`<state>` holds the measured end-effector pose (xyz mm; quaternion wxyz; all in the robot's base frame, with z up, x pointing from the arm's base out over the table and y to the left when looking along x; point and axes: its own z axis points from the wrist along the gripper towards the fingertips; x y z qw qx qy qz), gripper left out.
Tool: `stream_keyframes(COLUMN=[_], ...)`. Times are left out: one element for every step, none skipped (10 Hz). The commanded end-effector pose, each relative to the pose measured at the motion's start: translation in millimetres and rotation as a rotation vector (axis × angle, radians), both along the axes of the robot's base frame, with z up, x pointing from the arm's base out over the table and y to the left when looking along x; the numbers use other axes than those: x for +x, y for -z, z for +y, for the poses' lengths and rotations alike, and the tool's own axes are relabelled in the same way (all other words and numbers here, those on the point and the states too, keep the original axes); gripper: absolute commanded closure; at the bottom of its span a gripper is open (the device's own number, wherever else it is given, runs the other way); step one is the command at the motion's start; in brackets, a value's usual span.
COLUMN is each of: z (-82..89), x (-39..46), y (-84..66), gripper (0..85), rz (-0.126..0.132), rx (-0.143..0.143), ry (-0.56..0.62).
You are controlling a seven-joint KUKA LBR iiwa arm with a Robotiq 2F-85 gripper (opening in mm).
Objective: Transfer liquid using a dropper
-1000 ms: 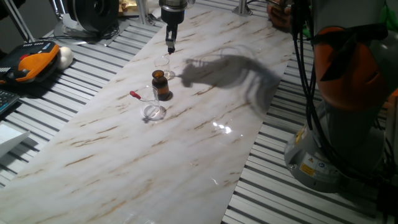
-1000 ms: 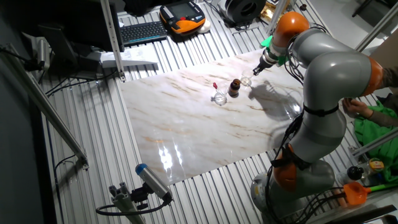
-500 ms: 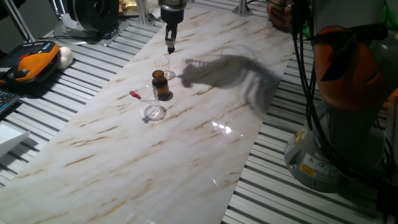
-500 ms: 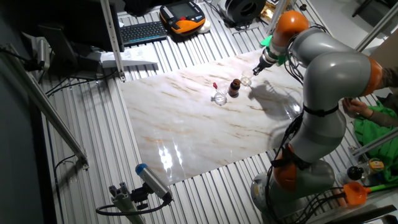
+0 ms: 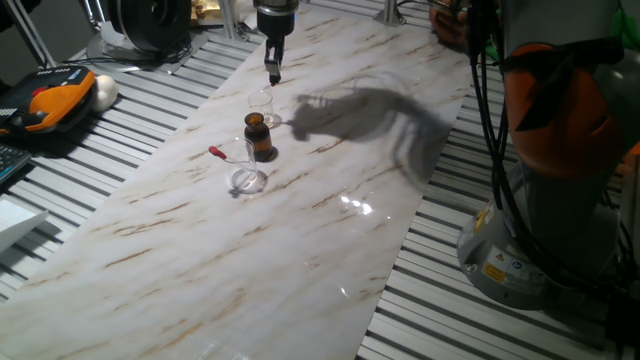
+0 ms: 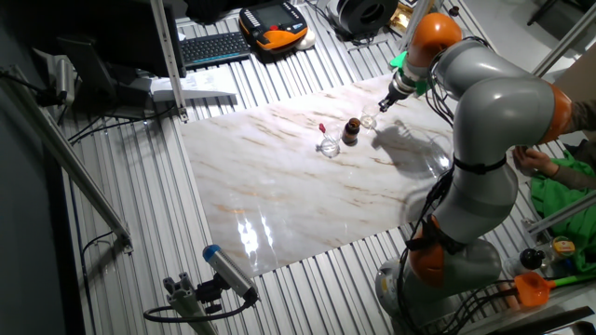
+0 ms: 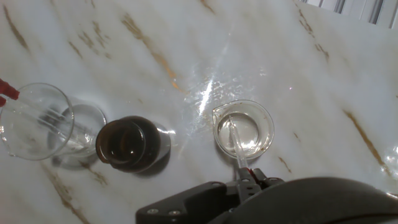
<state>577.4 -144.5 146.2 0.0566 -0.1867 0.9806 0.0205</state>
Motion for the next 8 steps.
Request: stream_keyframes(z=[-0.1,-0.1,-0.2,-0.2,-0.2,-0.2,0.0,0.1], x=[-0.3,-0.6,-1.0,-1.3,-1.4,-1.4,-1.4,-1.3], y=[-0.2,-0.5,-0.8,-0.9,-1.0,-1.0,-1.0,-1.0], gripper=[85.0,85.0,85.0,85.0,68.0,68.0,68.0,68.0], rz=[0.001,0.002,0.002,0.003,0.003,0.003,0.003,0.001], rx=[0.000,0.000,-0.002,-0.005,-0.007,-0.008,-0.008,-0.010], ry=[0.001,0.003,0.006,0.009,0.009,0.010,0.010,0.011])
